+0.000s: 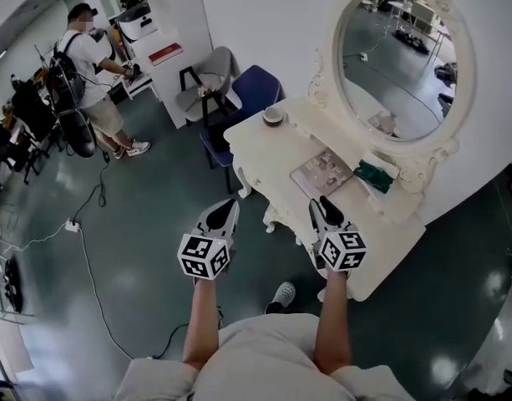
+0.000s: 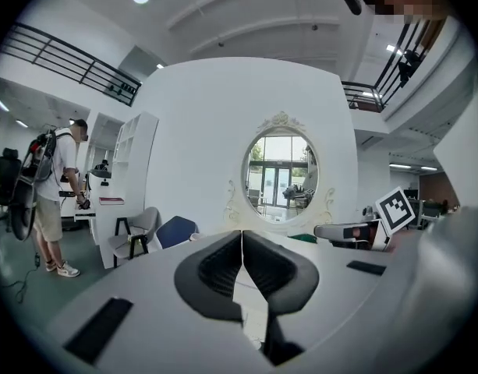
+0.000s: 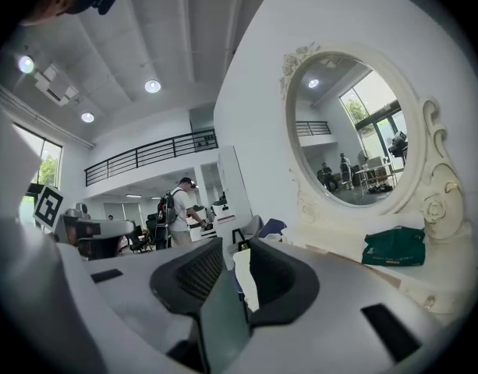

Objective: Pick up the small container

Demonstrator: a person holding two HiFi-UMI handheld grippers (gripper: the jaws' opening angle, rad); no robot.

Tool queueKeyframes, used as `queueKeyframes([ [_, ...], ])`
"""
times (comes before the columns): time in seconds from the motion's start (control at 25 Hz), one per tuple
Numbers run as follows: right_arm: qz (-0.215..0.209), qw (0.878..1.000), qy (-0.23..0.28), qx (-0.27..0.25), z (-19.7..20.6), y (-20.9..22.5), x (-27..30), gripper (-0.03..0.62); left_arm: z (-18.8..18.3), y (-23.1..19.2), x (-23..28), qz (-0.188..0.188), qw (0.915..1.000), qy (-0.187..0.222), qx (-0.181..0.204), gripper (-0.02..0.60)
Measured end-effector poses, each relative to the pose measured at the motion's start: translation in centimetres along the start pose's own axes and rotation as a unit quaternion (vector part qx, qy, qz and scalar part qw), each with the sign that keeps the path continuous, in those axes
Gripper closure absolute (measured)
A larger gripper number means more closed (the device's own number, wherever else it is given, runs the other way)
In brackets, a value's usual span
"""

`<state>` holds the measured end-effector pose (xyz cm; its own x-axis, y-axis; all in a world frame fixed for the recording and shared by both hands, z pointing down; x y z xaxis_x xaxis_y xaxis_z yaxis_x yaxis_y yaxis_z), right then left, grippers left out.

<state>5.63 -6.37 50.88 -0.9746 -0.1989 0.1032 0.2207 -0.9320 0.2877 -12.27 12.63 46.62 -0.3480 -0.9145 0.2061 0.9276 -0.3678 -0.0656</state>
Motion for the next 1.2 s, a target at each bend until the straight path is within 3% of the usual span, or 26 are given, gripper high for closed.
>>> queueKeyframes([
  [0.2, 0.010, 0.999, 0.028, 0.011, -0.4, 3.7, 2.6, 0.477, 0.4, -1.4, 3.4, -0.001, 1.0000, -0.005, 0.007, 0.552],
  [0.6, 0.034, 0.999, -0.004, -0.002, 0.0, 7.5, 3.4, 0.477, 0.7, -1.5, 10.4, 0.033, 0.9991, -0.026, -0.001, 0.552],
  [0.92, 0.077, 0.997, 0.021, -0.005, -2.1, 12.0, 5.6, 0.477, 0.7, 1.8, 18.5, 0.134, 0.9898, -0.035, 0.032, 0.552],
  [1.2, 0.113, 0.993, 0.024, -0.024, -3.8, 15.2, 9.1, 0.477, -1.0, 4.8, 26.6, 0.246, 0.9662, -0.047, 0.062, 0.552],
])
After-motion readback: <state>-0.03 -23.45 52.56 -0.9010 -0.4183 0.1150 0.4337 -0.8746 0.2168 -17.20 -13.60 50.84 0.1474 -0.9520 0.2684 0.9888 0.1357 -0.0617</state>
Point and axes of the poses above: the fingertips, and each gripper's own axes: x forward along the fingers, y to its right, z out of its underside, the point moved 5 cm from there along -x, backward along the fingers, and after that the axes turned 9 degrees about -z, right-handed, at the moved point
